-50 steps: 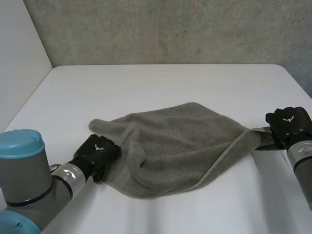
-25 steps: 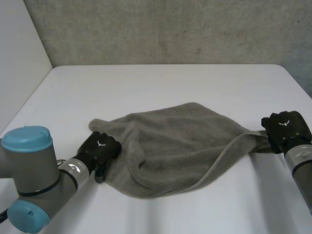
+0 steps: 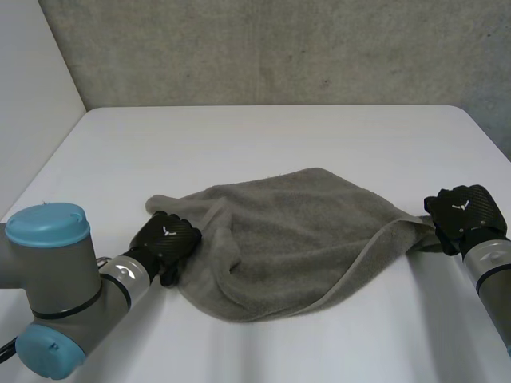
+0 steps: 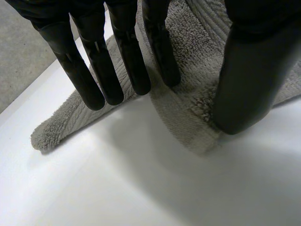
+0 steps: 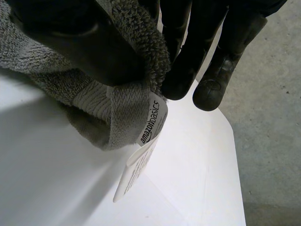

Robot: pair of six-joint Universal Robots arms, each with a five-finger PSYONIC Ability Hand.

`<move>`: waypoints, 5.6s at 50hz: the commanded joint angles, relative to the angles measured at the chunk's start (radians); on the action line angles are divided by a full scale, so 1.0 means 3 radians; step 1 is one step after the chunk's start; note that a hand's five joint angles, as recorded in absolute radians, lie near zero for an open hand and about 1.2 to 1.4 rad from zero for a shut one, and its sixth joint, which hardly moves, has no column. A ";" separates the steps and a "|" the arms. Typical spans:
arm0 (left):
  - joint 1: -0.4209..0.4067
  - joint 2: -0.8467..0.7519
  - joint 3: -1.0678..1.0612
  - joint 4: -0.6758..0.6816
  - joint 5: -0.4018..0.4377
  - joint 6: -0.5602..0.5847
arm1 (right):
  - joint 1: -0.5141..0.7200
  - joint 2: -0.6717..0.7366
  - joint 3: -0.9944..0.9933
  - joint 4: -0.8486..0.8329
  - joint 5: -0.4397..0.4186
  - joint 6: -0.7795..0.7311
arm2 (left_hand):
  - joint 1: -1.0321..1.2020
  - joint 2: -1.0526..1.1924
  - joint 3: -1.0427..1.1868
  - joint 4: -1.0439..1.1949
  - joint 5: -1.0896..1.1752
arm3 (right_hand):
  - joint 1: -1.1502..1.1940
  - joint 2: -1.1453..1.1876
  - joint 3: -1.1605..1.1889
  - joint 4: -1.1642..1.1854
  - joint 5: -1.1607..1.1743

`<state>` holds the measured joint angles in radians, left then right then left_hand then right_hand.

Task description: Fold the towel.

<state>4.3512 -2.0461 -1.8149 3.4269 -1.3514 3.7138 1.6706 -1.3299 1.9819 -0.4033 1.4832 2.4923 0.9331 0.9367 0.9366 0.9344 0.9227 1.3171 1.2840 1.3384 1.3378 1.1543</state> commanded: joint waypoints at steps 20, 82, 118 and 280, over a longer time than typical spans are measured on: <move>-0.0064 0.0009 0.0026 0.0010 -0.0010 -0.0026 | 0.0000 0.0000 0.0015 0.0000 0.0000 -0.0014 | 0.1543 0.1531 0.1531 0.1539 0.0996 | 0.0264 0.0374 0.0193 0.0195 0.0225; 0.0320 -0.0072 0.2283 -0.1140 -0.0618 -0.0997 | 0.0454 0.0920 -0.3762 0.2207 -0.0399 0.0053 | 0.1544 0.1532 0.1532 0.1540 0.0997 | 0.0264 0.0374 0.0193 0.0195 0.0225; 0.0263 0.0418 0.0304 0.0148 -0.0629 -0.0947 | 0.0496 0.0614 -0.1683 0.1600 -0.0383 0.0175 | 0.1544 0.1532 0.1532 0.1540 0.0997 | 0.0264 0.0374 0.0193 0.0195 0.0225; 0.0105 -0.1371 0.2603 -0.0399 -0.0788 -0.0711 | -0.0098 0.1247 -0.2132 0.1084 -0.0159 0.0513 | 0.1544 0.1532 0.1532 0.1540 0.0997 | -0.0034 0.0076 -0.0105 -0.0103 -0.0073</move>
<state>4.3991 -2.4141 -1.0987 3.3354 -1.5885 3.5010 1.6305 -0.9987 1.3642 -0.0722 1.3843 2.6535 1.4441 1.4835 1.5517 1.5261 1.4828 1.3165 1.2932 1.3542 1.3378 1.1536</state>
